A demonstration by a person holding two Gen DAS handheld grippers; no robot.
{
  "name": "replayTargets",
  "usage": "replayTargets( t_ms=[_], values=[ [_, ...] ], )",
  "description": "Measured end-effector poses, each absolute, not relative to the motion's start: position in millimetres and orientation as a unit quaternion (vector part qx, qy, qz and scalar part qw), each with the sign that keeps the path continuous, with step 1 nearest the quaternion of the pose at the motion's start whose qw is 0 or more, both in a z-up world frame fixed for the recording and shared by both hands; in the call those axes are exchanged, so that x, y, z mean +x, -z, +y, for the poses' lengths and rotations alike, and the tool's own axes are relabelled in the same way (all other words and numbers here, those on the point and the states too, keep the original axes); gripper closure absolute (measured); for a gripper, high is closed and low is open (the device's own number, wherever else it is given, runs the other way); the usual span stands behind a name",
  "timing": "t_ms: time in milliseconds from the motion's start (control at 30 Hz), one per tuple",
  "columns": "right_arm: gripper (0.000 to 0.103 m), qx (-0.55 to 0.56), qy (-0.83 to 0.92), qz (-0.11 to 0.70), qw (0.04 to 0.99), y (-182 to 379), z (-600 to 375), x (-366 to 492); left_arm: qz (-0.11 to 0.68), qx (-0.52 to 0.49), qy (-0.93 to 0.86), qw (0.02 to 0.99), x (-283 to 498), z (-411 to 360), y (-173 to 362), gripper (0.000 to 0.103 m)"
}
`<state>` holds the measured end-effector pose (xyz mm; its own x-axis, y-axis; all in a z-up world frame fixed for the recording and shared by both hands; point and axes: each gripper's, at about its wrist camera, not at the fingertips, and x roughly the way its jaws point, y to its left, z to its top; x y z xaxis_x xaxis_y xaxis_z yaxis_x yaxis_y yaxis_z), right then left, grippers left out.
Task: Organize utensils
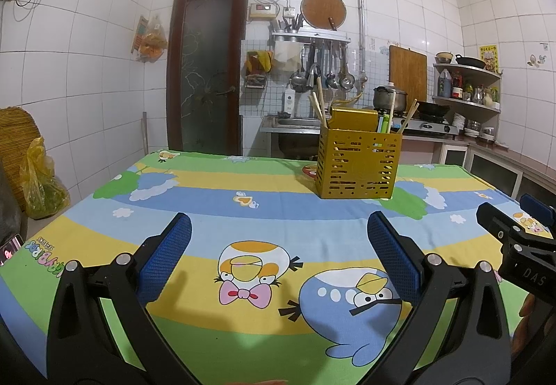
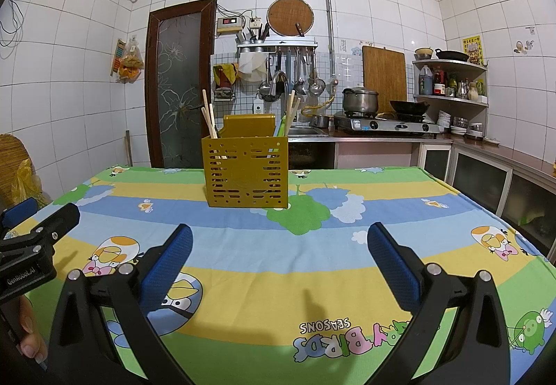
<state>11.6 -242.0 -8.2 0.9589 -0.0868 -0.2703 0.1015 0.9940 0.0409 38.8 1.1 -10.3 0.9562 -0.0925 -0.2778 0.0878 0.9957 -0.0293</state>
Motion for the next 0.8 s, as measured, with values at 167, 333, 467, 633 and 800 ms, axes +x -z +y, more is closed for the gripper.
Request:
replayTargets(
  t_ms=[167, 333, 467, 633, 800],
  values=[
    [0.005, 0.027, 0.047, 0.135, 0.989, 8.5, -241.7, 11.8, 0.144, -0.009, 0.049, 0.988, 38.8, 0.2, 11.6, 0.005],
    [0.005, 0.027, 0.048, 0.135, 0.989, 8.2, -241.9, 11.7, 0.144, -0.008, 0.046, 0.988, 38.0, -0.8, 11.9, 0.005],
    [0.005, 0.028, 0.048, 0.135, 0.989, 8.1, -242.2, 11.6, 0.143, -0.006, 0.042, 0.989, 37.2, -1.7, 12.1, 0.005],
    [0.005, 0.028, 0.048, 0.135, 0.989, 8.2, -241.9, 11.6, 0.144, -0.006, 0.038, 0.989, 36.6, -2.7, 12.2, 0.005],
    [0.005, 0.027, 0.048, 0.135, 0.989, 8.3, -241.9, 11.7, 0.143, -0.004, 0.033, 0.989, 35.9, -3.4, 12.0, 0.005]
  ],
)
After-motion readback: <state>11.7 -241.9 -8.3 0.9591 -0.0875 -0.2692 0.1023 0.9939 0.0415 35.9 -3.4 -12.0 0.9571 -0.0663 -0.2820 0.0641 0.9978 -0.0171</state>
